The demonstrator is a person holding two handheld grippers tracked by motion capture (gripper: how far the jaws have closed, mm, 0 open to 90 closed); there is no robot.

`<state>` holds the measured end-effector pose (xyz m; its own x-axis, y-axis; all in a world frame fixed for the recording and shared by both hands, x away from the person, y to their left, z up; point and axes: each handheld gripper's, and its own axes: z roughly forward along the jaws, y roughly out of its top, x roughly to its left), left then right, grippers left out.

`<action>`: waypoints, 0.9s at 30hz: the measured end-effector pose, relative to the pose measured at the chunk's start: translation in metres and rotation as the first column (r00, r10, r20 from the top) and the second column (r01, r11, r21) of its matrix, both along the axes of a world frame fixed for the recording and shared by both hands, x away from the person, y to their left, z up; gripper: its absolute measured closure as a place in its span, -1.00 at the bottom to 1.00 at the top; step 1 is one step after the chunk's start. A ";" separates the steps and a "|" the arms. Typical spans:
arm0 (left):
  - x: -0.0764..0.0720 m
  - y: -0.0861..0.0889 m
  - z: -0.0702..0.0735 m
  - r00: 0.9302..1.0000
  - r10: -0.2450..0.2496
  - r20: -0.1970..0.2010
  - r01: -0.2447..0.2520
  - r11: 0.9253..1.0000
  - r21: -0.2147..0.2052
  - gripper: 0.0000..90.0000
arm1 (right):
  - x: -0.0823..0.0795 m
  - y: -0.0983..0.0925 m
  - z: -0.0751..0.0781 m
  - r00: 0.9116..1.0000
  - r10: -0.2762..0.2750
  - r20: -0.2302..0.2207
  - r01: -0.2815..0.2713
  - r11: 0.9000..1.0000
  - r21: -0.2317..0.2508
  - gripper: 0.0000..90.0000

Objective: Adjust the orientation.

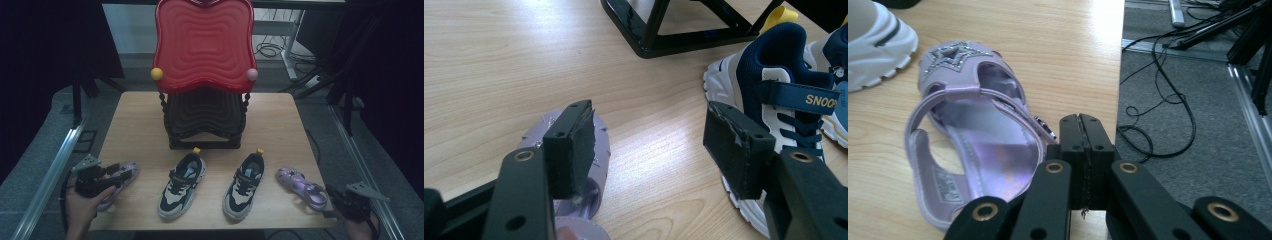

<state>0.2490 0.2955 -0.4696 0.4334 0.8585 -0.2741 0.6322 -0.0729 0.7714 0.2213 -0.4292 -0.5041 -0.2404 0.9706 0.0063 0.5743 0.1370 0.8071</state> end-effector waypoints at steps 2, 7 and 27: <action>0.000 0.001 0.000 1.000 0.003 0.001 -0.003 1.000 -0.001 -0.16 | -0.002 0.001 0.000 1.000 -0.003 -0.004 0.003 1.000 0.004 1.00; 0.000 0.003 0.001 1.000 0.005 0.002 -0.005 1.000 -0.002 -0.16 | -0.008 0.003 0.001 1.000 -0.004 -0.011 0.004 1.000 -0.001 1.00; 0.001 0.003 0.000 1.000 0.004 0.001 -0.004 1.000 -0.001 -0.16 | -0.011 0.003 0.000 0.999 0.012 -0.044 -0.011 1.000 0.027 1.00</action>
